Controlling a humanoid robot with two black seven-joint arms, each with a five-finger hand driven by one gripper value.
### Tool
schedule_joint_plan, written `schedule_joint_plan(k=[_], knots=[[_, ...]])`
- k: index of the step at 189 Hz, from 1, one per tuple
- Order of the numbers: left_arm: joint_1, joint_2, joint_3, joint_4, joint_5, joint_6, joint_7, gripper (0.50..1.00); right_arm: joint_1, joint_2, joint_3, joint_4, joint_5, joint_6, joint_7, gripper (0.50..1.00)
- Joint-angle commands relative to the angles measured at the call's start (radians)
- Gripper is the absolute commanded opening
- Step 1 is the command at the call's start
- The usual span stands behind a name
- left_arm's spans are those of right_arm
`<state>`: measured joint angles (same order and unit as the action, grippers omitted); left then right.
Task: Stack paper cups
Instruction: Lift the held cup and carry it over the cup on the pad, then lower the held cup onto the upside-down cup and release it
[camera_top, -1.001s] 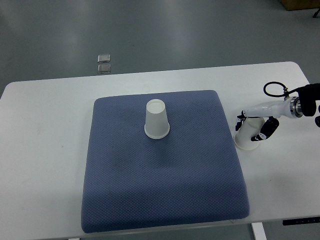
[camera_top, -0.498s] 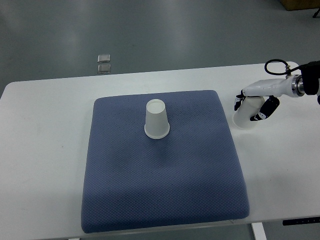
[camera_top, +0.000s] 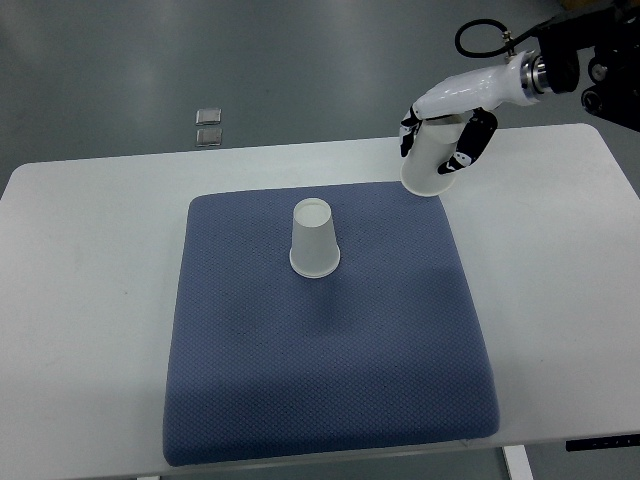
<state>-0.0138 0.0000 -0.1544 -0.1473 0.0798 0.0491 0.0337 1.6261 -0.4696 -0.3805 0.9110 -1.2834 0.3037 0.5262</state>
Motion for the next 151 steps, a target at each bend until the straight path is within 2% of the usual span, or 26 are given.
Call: schedule_joint_plan(k=[1, 59, 151], knots=[[0.000, 0.000, -0.001, 0.000, 0.000, 0.000, 0.000, 1.000, 0.037, 0.060, -0.009, 0.000, 0.001, 0.018, 0.000, 0.697], [0.000, 0.000, -0.001, 0.000, 0.000, 0.000, 0.000, 1.000, 0.109, 0.201, -0.015, -0.001, -0.001, 0.081, 0.000, 0.701], [0.000, 0.000, -0.001, 0.000, 0.000, 0.000, 0.000, 1.000, 0.118, 0.315, -0.014, -0.040, 0.015, 0.083, 0.000, 0.703]])
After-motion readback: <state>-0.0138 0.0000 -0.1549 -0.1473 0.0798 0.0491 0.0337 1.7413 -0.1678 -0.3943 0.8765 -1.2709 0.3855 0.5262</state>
